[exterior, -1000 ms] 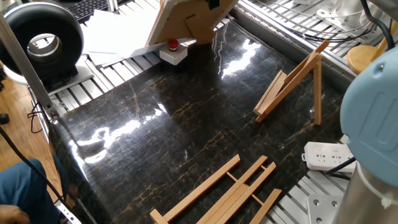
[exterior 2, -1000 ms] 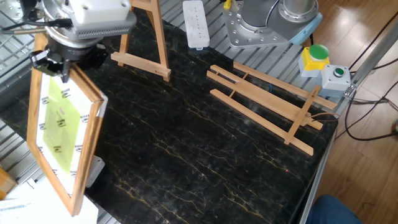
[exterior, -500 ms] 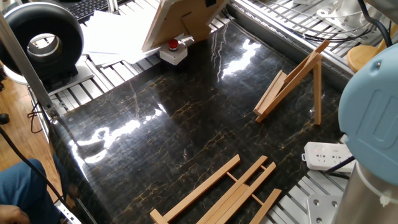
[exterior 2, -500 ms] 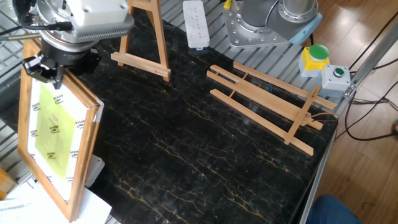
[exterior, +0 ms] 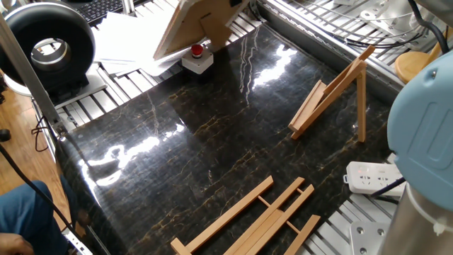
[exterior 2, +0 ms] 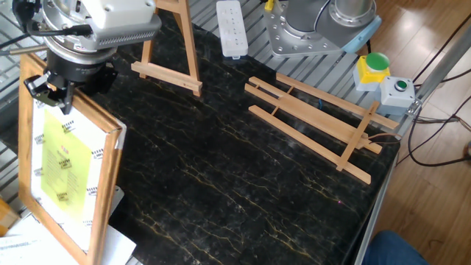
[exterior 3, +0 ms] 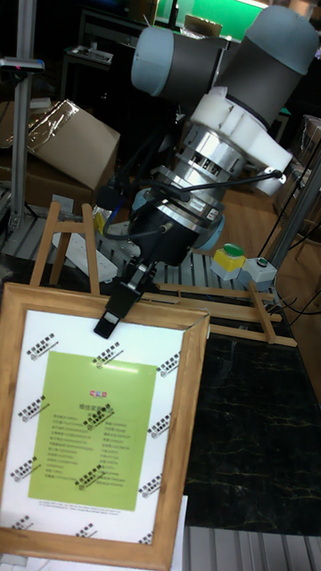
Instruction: Put the photo frame on the bracket
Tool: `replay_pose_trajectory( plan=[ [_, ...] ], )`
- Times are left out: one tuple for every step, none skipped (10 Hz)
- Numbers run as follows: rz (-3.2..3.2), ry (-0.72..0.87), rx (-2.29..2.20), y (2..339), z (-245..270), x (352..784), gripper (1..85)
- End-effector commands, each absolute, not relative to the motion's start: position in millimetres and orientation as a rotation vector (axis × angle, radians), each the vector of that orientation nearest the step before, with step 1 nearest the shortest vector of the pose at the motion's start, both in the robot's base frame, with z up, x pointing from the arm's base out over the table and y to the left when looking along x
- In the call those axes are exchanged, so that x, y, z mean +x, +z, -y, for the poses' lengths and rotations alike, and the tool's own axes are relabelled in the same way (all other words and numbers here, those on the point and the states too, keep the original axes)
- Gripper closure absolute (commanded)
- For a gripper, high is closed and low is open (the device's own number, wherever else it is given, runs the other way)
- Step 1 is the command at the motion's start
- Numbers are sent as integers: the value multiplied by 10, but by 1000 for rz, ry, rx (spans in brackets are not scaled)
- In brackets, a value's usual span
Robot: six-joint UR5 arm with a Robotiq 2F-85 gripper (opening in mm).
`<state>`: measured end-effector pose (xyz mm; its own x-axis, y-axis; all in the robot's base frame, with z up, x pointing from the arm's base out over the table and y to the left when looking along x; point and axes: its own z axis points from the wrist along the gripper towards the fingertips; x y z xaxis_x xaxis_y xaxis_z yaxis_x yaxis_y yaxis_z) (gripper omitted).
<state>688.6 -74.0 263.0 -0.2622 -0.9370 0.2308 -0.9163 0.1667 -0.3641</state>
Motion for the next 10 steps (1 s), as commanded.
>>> replay_pose_trajectory(
  plan=[
    [-2306, -598, -1861, 2605, 544, 6964, 847],
    [-2302, -596, -1872, 2603, 545, 6956, 847],
    [-2308, -608, -1902, 2601, 589, 6919, 847],
    [-2316, -630, -1939, 2605, 659, 6873, 847],
    [-2339, -651, -1968, 2717, 705, 6800, 847],
    [-2362, -674, -2000, 2973, 695, 6700, 847],
    [-2378, -707, -1992, 3156, 668, 6639, 847],
    [-2373, -759, -1987, 3320, 651, 6625, 847],
    [-2381, -816, -1977, 3469, 676, 6577, 847],
    [-2386, -838, -1991, 3558, 703, 6495, 847]
  ],
)
